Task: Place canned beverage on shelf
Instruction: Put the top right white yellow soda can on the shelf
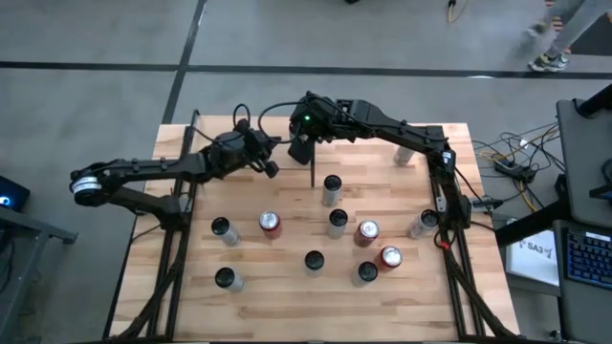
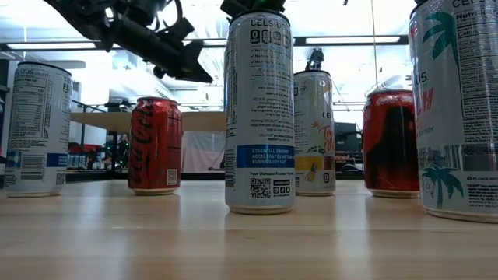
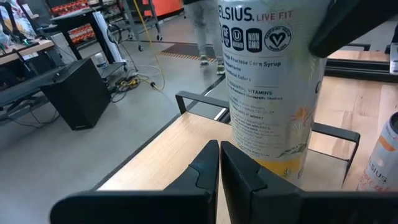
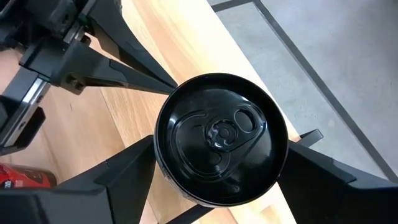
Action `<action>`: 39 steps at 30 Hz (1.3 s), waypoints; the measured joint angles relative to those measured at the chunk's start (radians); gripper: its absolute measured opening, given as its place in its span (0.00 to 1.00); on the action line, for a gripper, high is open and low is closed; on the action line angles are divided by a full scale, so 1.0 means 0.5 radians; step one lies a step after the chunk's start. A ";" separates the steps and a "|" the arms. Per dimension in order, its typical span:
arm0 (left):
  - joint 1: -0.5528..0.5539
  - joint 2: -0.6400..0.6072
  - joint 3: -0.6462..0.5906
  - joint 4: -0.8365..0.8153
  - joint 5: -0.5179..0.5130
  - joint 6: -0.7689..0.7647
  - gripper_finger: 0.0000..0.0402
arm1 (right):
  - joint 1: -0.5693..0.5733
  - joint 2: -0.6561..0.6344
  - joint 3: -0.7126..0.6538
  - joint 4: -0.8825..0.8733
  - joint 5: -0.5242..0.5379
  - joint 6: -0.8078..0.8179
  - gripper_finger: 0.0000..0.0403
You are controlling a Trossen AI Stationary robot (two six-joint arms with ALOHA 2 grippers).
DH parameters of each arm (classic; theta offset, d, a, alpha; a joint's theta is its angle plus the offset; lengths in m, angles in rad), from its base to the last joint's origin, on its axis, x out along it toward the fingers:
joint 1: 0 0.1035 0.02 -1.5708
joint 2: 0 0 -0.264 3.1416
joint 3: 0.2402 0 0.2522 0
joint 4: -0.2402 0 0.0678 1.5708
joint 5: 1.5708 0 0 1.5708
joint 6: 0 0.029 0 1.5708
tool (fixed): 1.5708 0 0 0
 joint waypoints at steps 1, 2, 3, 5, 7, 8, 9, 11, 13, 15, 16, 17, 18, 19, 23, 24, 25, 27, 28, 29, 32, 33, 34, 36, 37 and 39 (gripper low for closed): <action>0.001 -0.002 0.000 -0.005 0.000 0.000 0.00 | 0.000 0.000 0.001 -0.001 0.000 -0.002 0.73; 0.000 -0.002 0.000 -0.007 0.000 0.000 0.00 | 0.000 0.000 0.001 -0.001 0.000 -0.004 0.73; 0.000 -0.002 0.000 -0.011 0.000 0.000 0.00 | 0.000 0.003 0.001 -0.001 0.000 -0.008 0.73; 0.001 -0.002 0.000 -0.022 0.000 0.000 0.00 | 0.000 0.004 0.001 -0.001 -0.001 -0.020 0.73; 0.001 -0.002 0.000 -0.025 0.000 0.000 0.00 | 0.000 0.004 0.001 -0.001 0.000 -0.023 0.73; 0.001 -0.002 -0.001 -0.026 0.000 0.000 0.00 | 0.000 0.004 0.001 -0.002 0.000 -0.039 0.73; 0.000 -0.002 -0.001 -0.026 0.000 0.000 0.00 | 0.000 0.004 0.001 -0.002 -0.001 -0.058 0.72; 0.000 -0.002 -0.001 -0.026 0.000 0.000 0.00 | 0.000 0.004 0.001 -0.002 -0.002 -0.072 0.71; 0.001 -0.002 -0.001 -0.026 0.000 0.000 0.00 | 0.000 0.004 0.001 0.000 0.002 -0.043 0.69; 0.001 -0.002 -0.001 -0.026 0.000 0.000 0.00 | 0.000 0.006 -0.001 0.006 0.003 -0.036 0.69; 0.000 -0.001 -0.001 -0.026 0.000 0.000 0.00 | 0.000 0.007 -0.001 0.008 0.004 -0.038 0.70; 0.001 -0.001 -0.002 -0.026 0.000 0.000 0.00 | 0.000 0.008 -0.001 0.008 0.004 -0.042 0.71; 0.001 -0.001 -0.002 -0.026 0.000 0.000 0.00 | 0.000 0.008 -0.001 0.008 0.005 -0.039 0.73; 0.000 -0.001 -0.002 -0.026 0.000 0.000 0.00 | 0.000 0.008 -0.001 0.007 0.006 -0.032 0.74; 0.000 -0.001 -0.002 -0.026 0.000 0.000 0.00 | -0.001 0.011 -0.002 -0.002 0.006 -0.008 0.84; 0.001 -0.001 -0.002 -0.026 0.000 0.000 0.00 | -0.002 0.011 -0.002 -0.004 0.006 0.003 0.86; 0.000 -0.001 -0.002 -0.026 0.000 0.000 0.00 | -0.003 0.011 -0.002 -0.003 0.006 0.004 0.88; 0.001 -0.001 -0.002 -0.026 0.000 0.000 0.00 | -0.005 0.011 -0.002 -0.003 0.006 0.005 0.90; 0.000 -0.001 -0.002 -0.026 0.000 0.000 0.00 | -0.005 0.010 -0.002 -0.003 0.006 0.009 0.90; 0.000 -0.001 -0.002 -0.026 0.000 0.000 0.00 | -0.005 0.008 -0.002 -0.002 0.006 0.012 0.90; 0.001 -0.003 -0.002 -0.027 0.000 0.000 0.00 | -0.005 -0.013 -0.003 0.000 0.005 0.019 0.90; -0.001 -0.008 -0.003 -0.029 0.000 0.000 0.00 | -0.005 -0.025 -0.003 0.001 0.006 0.019 0.90; -0.004 -0.020 -0.003 -0.035 0.000 0.000 0.00 | -0.005 -0.036 -0.001 0.004 0.006 0.019 0.90; -0.006 -0.050 -0.004 -0.041 0.000 0.000 0.00 | -0.005 -0.045 0.018 0.006 0.006 0.019 0.90; -0.007 -0.070 -0.004 -0.052 0.000 0.000 0.00 | -0.005 -0.045 0.032 0.007 0.006 0.019 0.90; -0.010 -0.121 -0.004 -0.085 0.000 0.000 0.00 | -0.005 -0.054 0.036 0.018 0.006 0.014 0.90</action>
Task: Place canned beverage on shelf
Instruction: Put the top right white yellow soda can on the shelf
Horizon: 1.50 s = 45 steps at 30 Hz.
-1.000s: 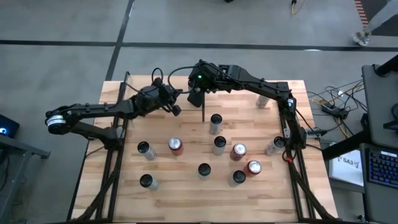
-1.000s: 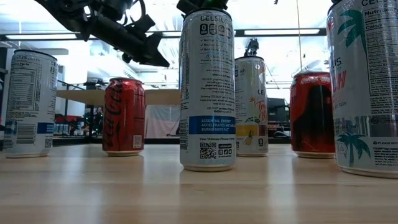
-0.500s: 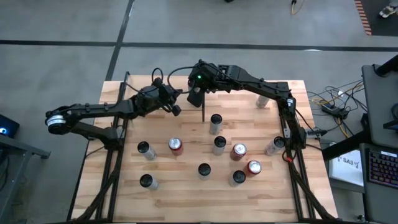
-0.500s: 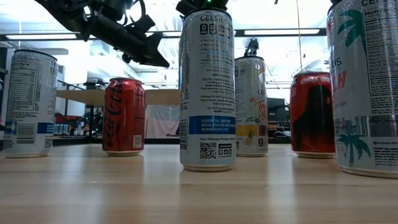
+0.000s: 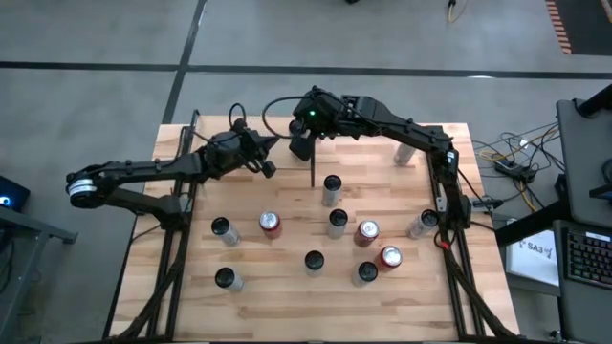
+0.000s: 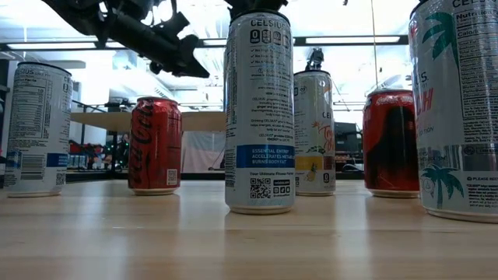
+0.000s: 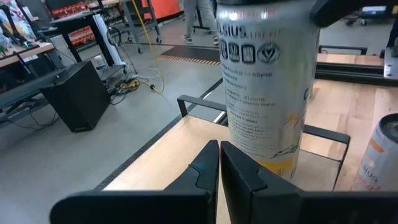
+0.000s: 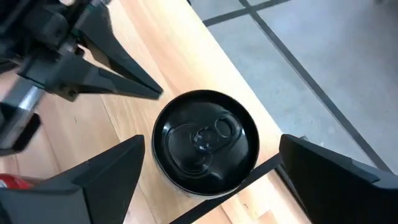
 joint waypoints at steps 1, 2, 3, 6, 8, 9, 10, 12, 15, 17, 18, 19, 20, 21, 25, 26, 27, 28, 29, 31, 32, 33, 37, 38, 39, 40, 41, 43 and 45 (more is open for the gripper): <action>-0.005 -0.028 0.000 -0.016 0.000 -0.002 0.00 | -0.001 -0.011 0.000 0.011 0.000 -0.008 0.90; -0.012 -0.056 0.000 -0.033 -0.001 -0.007 0.00 | 0.000 -0.018 0.000 0.018 0.000 -0.011 0.90; -0.023 -0.086 0.000 -0.058 -0.001 -0.015 0.00 | 0.000 -0.033 0.000 0.019 0.000 -0.015 0.90; -0.081 -0.172 -0.001 -0.134 -0.001 -0.028 0.00 | 0.000 -0.083 0.000 0.022 0.002 -0.030 0.90; -0.134 -0.217 -0.001 -0.186 0.000 -0.049 0.00 | 0.002 -0.121 0.000 0.017 0.007 -0.052 0.90; -0.166 -0.240 -0.004 -0.206 -0.001 -0.055 0.00 | 0.007 -0.136 0.000 0.020 0.018 -0.064 0.88; -0.200 -0.263 -0.009 -0.217 0.000 -0.059 0.00 | 0.010 -0.156 0.000 0.018 0.028 -0.080 0.86; -0.271 -0.312 -0.027 -0.227 0.000 -0.065 0.00 | 0.019 -0.187 0.000 0.016 0.038 -0.113 0.81; -0.381 -0.389 -0.054 -0.240 0.000 -0.075 0.00 | 0.035 -0.226 0.000 0.006 0.036 -0.153 0.69; -0.444 -0.452 -0.076 -0.238 0.000 -0.076 0.00 | 0.043 -0.250 0.000 -0.021 0.036 -0.180 0.61; -0.472 -0.487 -0.090 -0.235 -0.001 -0.085 0.00 | 0.052 -0.258 -0.005 -0.032 0.036 -0.191 0.56; -0.494 -0.522 -0.107 -0.236 -0.002 -0.096 0.00 | 0.059 -0.266 -0.009 -0.038 0.036 -0.191 0.52; -0.514 -0.561 -0.128 -0.237 -0.002 -0.109 0.00 | 0.064 -0.275 -0.018 -0.044 0.036 -0.191 0.49; -0.531 -0.600 -0.149 -0.238 -0.004 -0.119 0.00 | 0.071 -0.283 -0.031 -0.048 0.036 -0.191 0.45; -0.582 -0.757 -0.225 -0.238 -0.008 -0.169 0.00 | 0.094 -0.306 -0.108 -0.040 0.036 -0.191 0.33; -0.591 -0.793 -0.244 -0.234 -0.008 -0.178 0.00 | 0.097 -0.317 -0.144 -0.035 0.036 -0.191 0.30; -0.599 -0.828 -0.262 -0.236 -0.008 -0.182 0.00 | 0.100 -0.330 -0.186 -0.022 0.035 -0.191 0.28; -0.606 -0.862 -0.279 -0.236 -0.008 -0.189 0.00 | 0.100 -0.353 -0.243 0.003 0.035 -0.188 0.26; -0.611 -0.891 -0.295 -0.237 -0.007 -0.199 0.00 | 0.099 -0.378 -0.311 0.033 0.037 -0.180 0.24; -0.615 -0.947 -0.321 -0.237 -0.006 -0.219 0.00 | 0.099 -0.451 -0.471 0.115 0.037 -0.168 0.20; -0.616 -0.967 -0.330 -0.238 -0.004 -0.227 0.00 | 0.098 -0.492 -0.563 0.173 0.037 -0.168 0.19; -0.619 -0.985 -0.335 -0.238 0.003 -0.231 0.00 | 0.098 -0.541 -0.660 0.236 0.037 -0.166 0.17; -0.620 -1.023 -0.342 -0.237 0.014 -0.233 0.00 | 0.093 -0.753 -1.093 0.576 0.050 -0.145 0.13; -0.620 -1.025 -0.342 -0.237 0.014 -0.233 0.00 | 0.093 -0.798 -1.206 0.667 0.051 -0.144 0.12; -0.619 -1.025 -0.341 -0.237 0.014 -0.233 0.00 | 0.087 -0.843 -1.312 0.764 0.050 -0.143 0.11; -0.620 -1.023 -0.341 -0.237 0.014 -0.233 0.00 | 0.078 -0.886 -1.422 0.868 0.050 -0.143 0.10; -0.620 -1.019 -0.341 -0.236 0.014 -0.233 0.00 | 0.072 -0.916 -1.525 0.972 0.051 -0.143 0.09; -0.620 -1.013 -0.341 -0.236 0.014 -0.233 0.00 | 0.053 -0.963 -1.707 1.171 0.051 -0.133 0.07; -0.620 -0.999 -0.341 -0.232 0.014 -0.247 0.00 | 0.032 -0.980 -1.854 1.321 0.051 -0.109 0.06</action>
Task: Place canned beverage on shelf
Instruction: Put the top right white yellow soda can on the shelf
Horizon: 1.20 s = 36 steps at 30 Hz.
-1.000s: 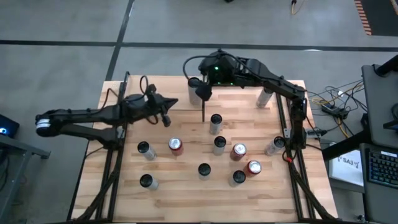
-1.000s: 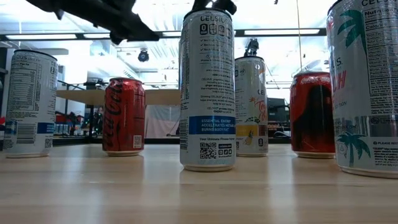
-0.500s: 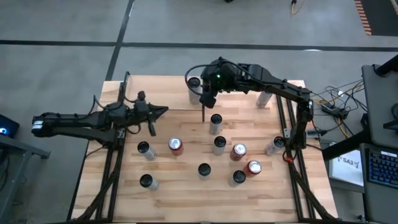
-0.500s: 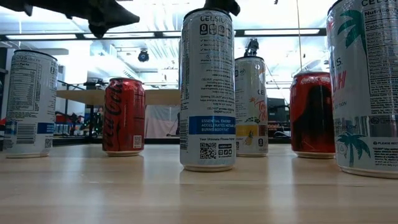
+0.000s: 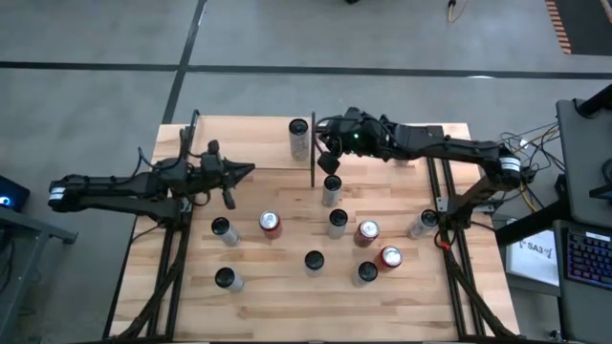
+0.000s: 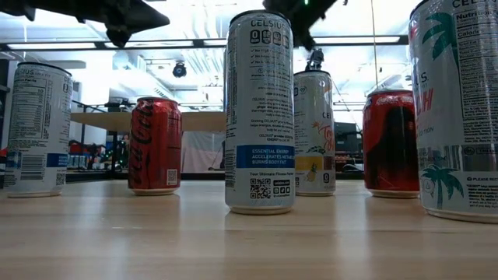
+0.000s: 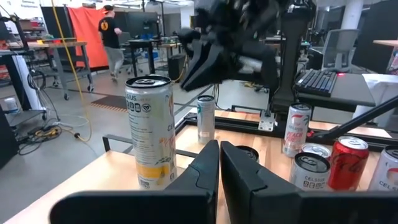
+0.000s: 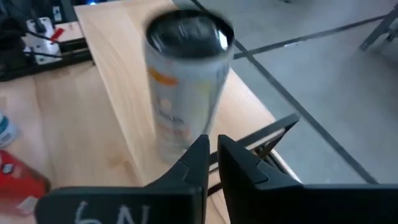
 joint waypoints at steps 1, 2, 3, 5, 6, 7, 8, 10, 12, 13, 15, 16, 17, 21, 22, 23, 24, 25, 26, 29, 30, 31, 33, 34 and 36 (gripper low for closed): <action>0.000 0.002 0.000 -0.005 0.000 -0.009 0.00 | -0.013 -0.002 -0.057 0.062 -0.001 0.010 0.05; 0.000 0.003 0.000 -0.006 0.001 -0.017 0.00 | -0.024 -0.001 -0.112 0.124 -0.001 0.019 0.04; 0.000 0.007 0.000 -0.001 0.001 -0.020 0.00 | -0.034 0.002 -0.159 0.182 -0.001 0.027 0.03; 0.000 0.007 0.002 -0.003 0.000 -0.024 0.00 | -0.044 0.014 -0.234 0.320 0.000 0.031 0.02; 0.000 0.009 0.002 -0.003 0.001 -0.024 0.00 | -0.049 0.024 -0.259 0.372 0.000 0.032 0.02; 0.000 0.010 0.002 -0.002 0.001 -0.024 0.00 | -0.052 0.032 -0.275 0.407 -0.001 0.032 0.02; 0.000 0.010 0.002 -0.003 0.001 -0.024 0.00 | -0.054 0.044 -0.282 0.432 -0.002 0.032 0.02; 0.000 0.010 0.002 -0.003 0.001 -0.024 0.00 | -0.053 0.067 -0.283 0.492 -0.008 0.032 0.02; 0.000 0.010 0.002 -0.002 0.000 -0.024 0.00 | -0.053 0.083 -0.283 0.523 -0.010 0.030 0.02; 0.000 0.010 0.002 -0.002 0.000 -0.024 0.00 | -0.053 0.092 -0.283 0.567 -0.018 0.030 0.02; 0.000 0.010 0.003 -0.001 0.000 -0.024 0.00 | -0.053 0.107 -0.282 0.583 -0.023 0.030 0.02; 0.000 0.010 0.003 0.001 0.000 -0.024 0.00 | -0.053 0.115 -0.282 0.600 -0.023 0.028 0.02; 0.000 0.010 0.003 0.001 0.000 -0.024 0.00 | -0.053 0.121 -0.282 0.605 -0.024 0.030 0.02; 0.000 0.017 0.003 0.001 0.000 -0.024 0.00 | -0.053 0.157 -0.282 0.626 -0.024 0.030 0.02; 0.000 0.022 0.004 0.005 0.000 -0.023 0.00 | -0.053 0.163 -0.282 0.637 -0.034 0.030 0.02; 0.000 0.023 0.004 0.010 0.000 -0.023 0.00 | -0.053 0.178 -0.282 0.661 -0.056 0.030 0.02; 0.000 0.024 0.004 0.006 0.000 -0.023 0.00 | -0.053 0.191 -0.282 0.686 -0.068 0.032 0.02; 0.000 0.025 0.004 0.008 0.000 -0.023 0.00 | -0.053 0.201 -0.282 0.697 -0.073 0.032 0.02; 0.000 0.026 0.004 0.009 0.000 -0.023 0.00 | -0.053 0.216 -0.282 0.702 -0.074 0.032 0.02; 0.000 0.026 0.004 0.010 0.000 -0.023 0.00 | -0.052 0.241 -0.282 0.726 -0.077 0.041 0.02; 0.000 0.027 0.004 0.014 0.000 -0.023 0.00 | -0.052 0.250 -0.282 0.746 -0.076 0.043 0.02; 0.000 0.026 0.004 0.015 0.000 -0.023 0.00 | -0.052 0.254 -0.282 0.763 -0.077 0.046 0.02; 0.000 0.029 0.004 0.014 0.000 -0.023 0.00 | -0.053 0.273 -0.282 0.777 -0.076 0.047 0.02; 0.001 0.029 0.004 0.015 0.000 -0.021 0.00 | -0.053 0.281 -0.282 0.792 -0.076 0.046 0.02; 0.001 0.033 0.004 0.014 -0.001 -0.017 0.00 | -0.052 0.296 -0.282 0.800 -0.077 0.046 0.02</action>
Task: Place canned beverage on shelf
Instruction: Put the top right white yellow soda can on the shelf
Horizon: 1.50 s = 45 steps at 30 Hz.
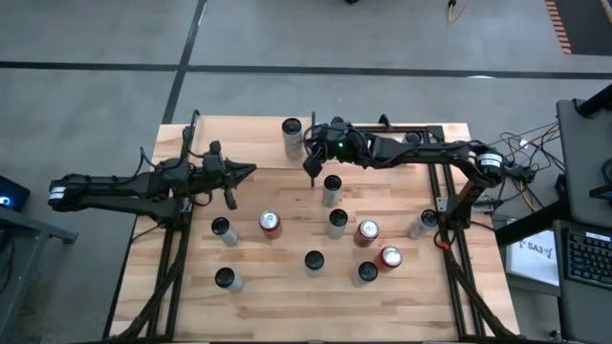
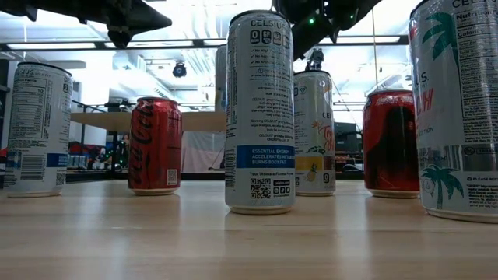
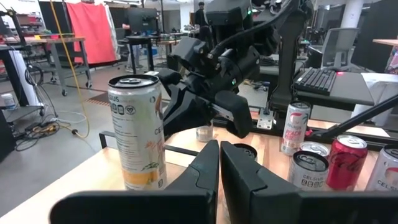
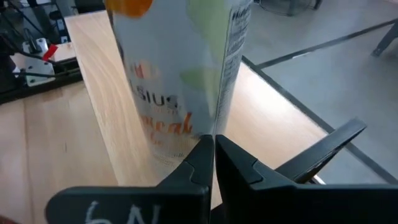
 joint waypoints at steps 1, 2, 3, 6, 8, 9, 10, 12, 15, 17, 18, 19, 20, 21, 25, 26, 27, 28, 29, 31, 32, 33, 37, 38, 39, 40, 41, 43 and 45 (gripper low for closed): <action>0.000 0.001 0.000 0.001 0.000 0.000 0.00 | 0.000 0.009 0.000 0.004 0.001 0.000 0.02; 0.000 0.002 0.000 -0.002 0.000 0.000 0.00 | 0.000 0.019 0.000 0.017 -0.002 -0.001 0.02; 0.000 0.005 0.000 0.000 0.000 0.000 0.00 | 0.000 0.022 0.000 0.021 -0.020 -0.001 0.02; 0.000 0.018 0.000 0.015 0.000 0.001 0.00 | -0.001 0.041 0.000 0.061 -0.083 -0.002 0.02; 0.000 0.034 0.000 0.037 -0.001 0.000 0.00 | 0.000 0.053 0.000 0.099 -0.090 -0.004 0.02; 0.000 0.043 0.000 0.047 0.000 0.001 0.00 | 0.000 0.055 0.000 0.116 -0.095 -0.006 0.02; 0.000 0.054 0.000 0.052 0.000 0.001 0.00 | 0.000 0.056 0.000 0.121 -0.098 -0.007 0.02; 0.000 0.074 0.000 0.056 0.000 0.001 0.00 | 0.000 0.062 0.000 0.143 -0.098 -0.008 0.02; 0.000 0.104 0.000 0.072 0.000 0.001 0.00 | 0.000 0.066 0.000 0.157 -0.099 -0.010 0.02; 0.000 0.118 0.000 0.091 0.000 0.001 0.00 | 0.000 0.066 0.000 0.164 -0.101 -0.023 0.02; 0.000 0.126 0.000 0.108 0.000 0.001 0.00 | 0.000 0.066 0.000 0.166 -0.102 -0.024 0.02; 0.000 0.132 0.000 0.124 0.000 0.001 0.00 | 0.000 0.066 0.000 0.168 -0.107 -0.024 0.02; 0.000 0.137 0.000 0.131 0.000 0.001 0.00 | 0.000 0.066 0.000 0.168 -0.122 -0.024 0.02; 0.000 0.144 0.000 0.146 0.000 0.001 0.00 | 0.000 0.066 0.000 0.169 -0.141 -0.024 0.02; 0.000 0.165 0.001 0.165 0.000 0.002 0.00 | 0.000 0.066 0.000 0.168 -0.150 -0.023 0.02; 0.000 0.170 0.001 0.166 -0.001 0.002 0.00 | 0.000 0.066 0.000 0.167 -0.150 -0.023 0.02; 0.000 0.173 0.001 0.166 0.000 0.001 0.00 | 0.000 0.066 0.000 0.166 -0.150 -0.023 0.02; 0.000 0.177 0.001 0.166 0.000 0.000 0.00 | 0.000 0.066 0.000 0.166 -0.150 -0.023 0.02; 0.000 0.183 0.001 0.172 0.000 -0.004 0.00 | 0.000 0.066 0.000 0.166 -0.150 -0.023 0.02; 0.000 0.195 0.001 0.178 0.000 -0.006 0.00 | 0.000 0.066 0.000 0.165 -0.150 -0.022 0.02; 0.000 0.205 0.001 0.191 0.000 -0.014 0.00 | 0.000 0.066 0.000 0.164 -0.150 -0.023 0.02; 0.000 0.216 0.001 0.213 0.000 -0.023 0.00 | 0.000 0.066 0.000 0.163 -0.150 -0.022 0.02; 0.000 0.265 0.001 0.301 0.000 -0.071 0.00 | 0.000 0.038 0.000 0.148 -0.129 -0.022 0.02; 0.000 0.275 0.001 0.318 -0.001 -0.072 0.00 | 0.000 0.021 -0.001 0.146 -0.127 -0.021 0.02; 0.000 0.287 0.001 0.328 0.000 -0.072 0.00 | 0.000 0.002 0.000 0.141 -0.125 -0.022 0.02; 0.000 0.298 0.001 0.344 0.000 -0.073 0.00 | 0.000 -0.023 0.000 0.137 -0.124 -0.022 0.02; 0.000 0.306 0.001 0.356 0.000 -0.072 0.00 | 0.000 -0.049 0.000 0.123 -0.120 -0.022 0.02; 0.000 0.328 0.001 0.395 0.000 -0.070 0.00 | 0.000 -0.102 0.000 0.090 -0.114 -0.026 0.02; 0.000 0.351 0.001 0.425 -0.001 -0.067 0.00 | 0.000 -0.160 0.000 0.017 -0.111 -0.033 0.02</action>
